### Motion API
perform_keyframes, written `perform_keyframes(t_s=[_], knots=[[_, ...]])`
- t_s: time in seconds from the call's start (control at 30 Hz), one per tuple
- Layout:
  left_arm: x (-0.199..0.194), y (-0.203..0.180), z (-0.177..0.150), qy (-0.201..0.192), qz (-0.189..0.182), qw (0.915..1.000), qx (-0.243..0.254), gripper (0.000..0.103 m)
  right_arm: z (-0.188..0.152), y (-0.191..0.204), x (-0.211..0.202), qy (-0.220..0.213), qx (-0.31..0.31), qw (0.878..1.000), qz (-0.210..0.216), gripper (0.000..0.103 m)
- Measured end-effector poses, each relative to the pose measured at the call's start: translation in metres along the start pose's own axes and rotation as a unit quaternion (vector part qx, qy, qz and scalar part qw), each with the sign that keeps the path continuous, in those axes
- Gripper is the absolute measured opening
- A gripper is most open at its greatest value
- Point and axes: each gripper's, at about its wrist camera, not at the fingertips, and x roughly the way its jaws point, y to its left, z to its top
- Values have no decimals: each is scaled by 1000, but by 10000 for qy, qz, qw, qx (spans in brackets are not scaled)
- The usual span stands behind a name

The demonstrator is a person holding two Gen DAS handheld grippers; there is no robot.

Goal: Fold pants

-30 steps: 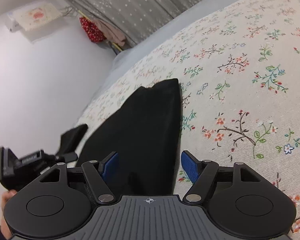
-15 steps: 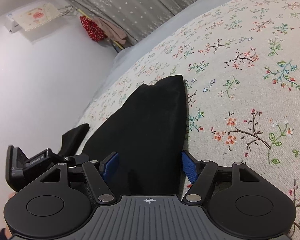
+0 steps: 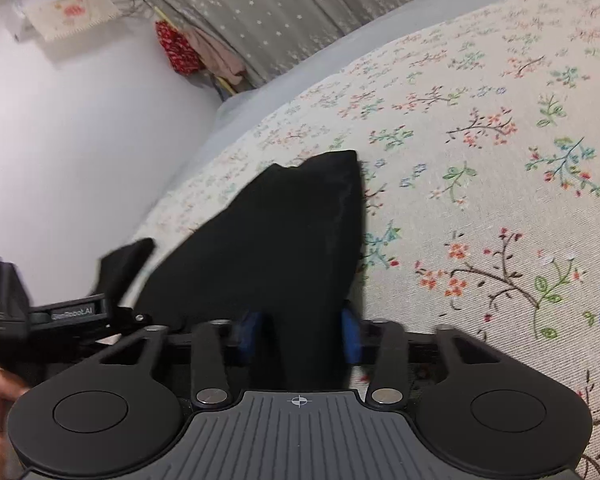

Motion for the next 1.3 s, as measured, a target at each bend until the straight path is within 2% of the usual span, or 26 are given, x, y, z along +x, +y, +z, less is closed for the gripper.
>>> perform_keyframes(t_s=[0.07,0.17,0.37,0.5,0.6,0.73,0.83,0.9,0.93,0.97,1.0,1.03,1.07,1.1,1.17,1.3], knots=[[-4,1,0,-172,-31,9998,-117,52,0,2,0,-29,-24,10000,-80,22],[-10,-6,-2,-366,-89,9993,-18,39,0,9,-1,-106,-193,9995,-217,14],[-11,-20,0,-512,-346,9981,-4,34,7,38,-7,-321,-1032,9923,-610,9],[-11,-44,5,-884,-746,9932,131,34,24,47,-17,-466,-1546,9841,-744,8],[-9,-71,11,-1158,-1025,9873,366,34,43,48,-28,-645,-1907,9750,-940,8],[16,-108,15,-1106,-1098,9858,619,34,71,33,-49,-858,-2056,9684,-1119,8],[42,-127,11,-898,-920,9895,656,35,91,12,-61,-933,-1877,9697,-1256,8],[60,-136,6,-797,-490,9917,881,37,99,-8,-60,-861,-1645,9734,-1344,8],[67,-136,1,-776,-321,9921,929,41,102,-23,-56,-741,-1472,9770,-1350,9],[70,-132,-1,-788,-305,9922,911,43,103,-39,-48,-561,-1292,9815,-1296,10],[71,-128,-1,-790,-337,9925,868,44,102,-59,-38,-285,-1060,9869,-1183,11],[70,-124,-1,-758,-380,9932,800,46,98,-75,-28,-52,-854,9896,-1155,20],[69,-121,1,-709,-419,9939,735,48,92,-91,-20,106,-699,9905,-1177,19],[68,-118,2,-672,-458,9943,689,50,87,-100,-19,32,-659,9924,-1043,19],[69,-116,4,-592,-433,9956,577,63,82,-107,-22,-109,-591,9944,-866,19],[64,-111,4,-533,-381,9973,341,67,83,-99,-19,-140,-772,9915,-1035,24]])
